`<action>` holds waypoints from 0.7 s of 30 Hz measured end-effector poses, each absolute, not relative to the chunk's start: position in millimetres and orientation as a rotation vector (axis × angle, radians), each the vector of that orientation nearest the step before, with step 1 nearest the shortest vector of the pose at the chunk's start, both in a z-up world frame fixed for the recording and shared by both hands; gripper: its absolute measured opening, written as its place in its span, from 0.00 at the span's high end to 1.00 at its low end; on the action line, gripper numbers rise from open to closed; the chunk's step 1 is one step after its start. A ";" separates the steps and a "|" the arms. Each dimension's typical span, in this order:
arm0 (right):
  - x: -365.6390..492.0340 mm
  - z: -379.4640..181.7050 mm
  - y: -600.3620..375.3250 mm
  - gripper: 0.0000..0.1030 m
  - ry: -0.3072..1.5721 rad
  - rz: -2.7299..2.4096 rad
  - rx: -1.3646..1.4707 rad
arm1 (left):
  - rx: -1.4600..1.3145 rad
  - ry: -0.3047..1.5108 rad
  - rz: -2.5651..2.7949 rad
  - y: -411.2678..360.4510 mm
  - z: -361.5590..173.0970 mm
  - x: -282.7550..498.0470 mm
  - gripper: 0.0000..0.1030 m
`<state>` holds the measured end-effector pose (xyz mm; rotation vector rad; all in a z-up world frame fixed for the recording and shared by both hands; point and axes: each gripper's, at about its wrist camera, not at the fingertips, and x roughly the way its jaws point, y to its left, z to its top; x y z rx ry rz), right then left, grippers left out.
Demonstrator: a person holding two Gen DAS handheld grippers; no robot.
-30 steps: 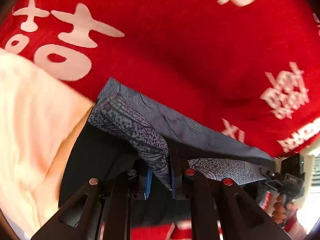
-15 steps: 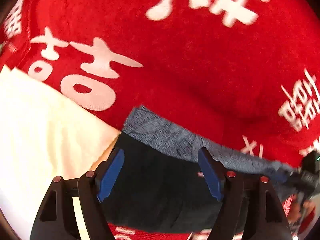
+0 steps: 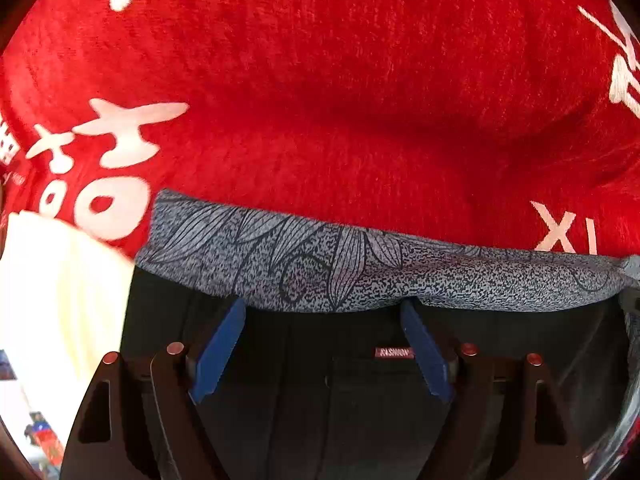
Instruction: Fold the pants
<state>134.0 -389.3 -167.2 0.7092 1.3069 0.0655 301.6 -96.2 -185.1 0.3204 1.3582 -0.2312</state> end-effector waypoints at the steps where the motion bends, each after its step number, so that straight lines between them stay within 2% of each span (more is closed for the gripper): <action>1: 127.3 -160.1 -393.7 0.72 1.285 0.082 0.747 | 0.321 1.358 -0.243 -99.8 -180.2 297.8 0.21; 2: 116.0 -151.4 -399.5 0.67 1.255 0.095 0.785 | 0.314 1.352 -0.287 -107.0 -168.2 285.9 0.21; 4: 89.8 -135.3 -408.3 0.48 1.205 0.078 0.821 | 0.301 1.355 -0.378 -126.0 -152.6 261.2 0.21; 13: -110.5 -111.0 -443.6 0.48 1.175 -0.179 0.947 | 0.352 1.461 -0.793 -239.5 -155.8 105.7 0.21; 21: -289.3 -144.3 -404.8 0.48 1.143 -0.416 1.190 | 0.327 1.555 -0.954 -268.8 -175.2 30.2 0.21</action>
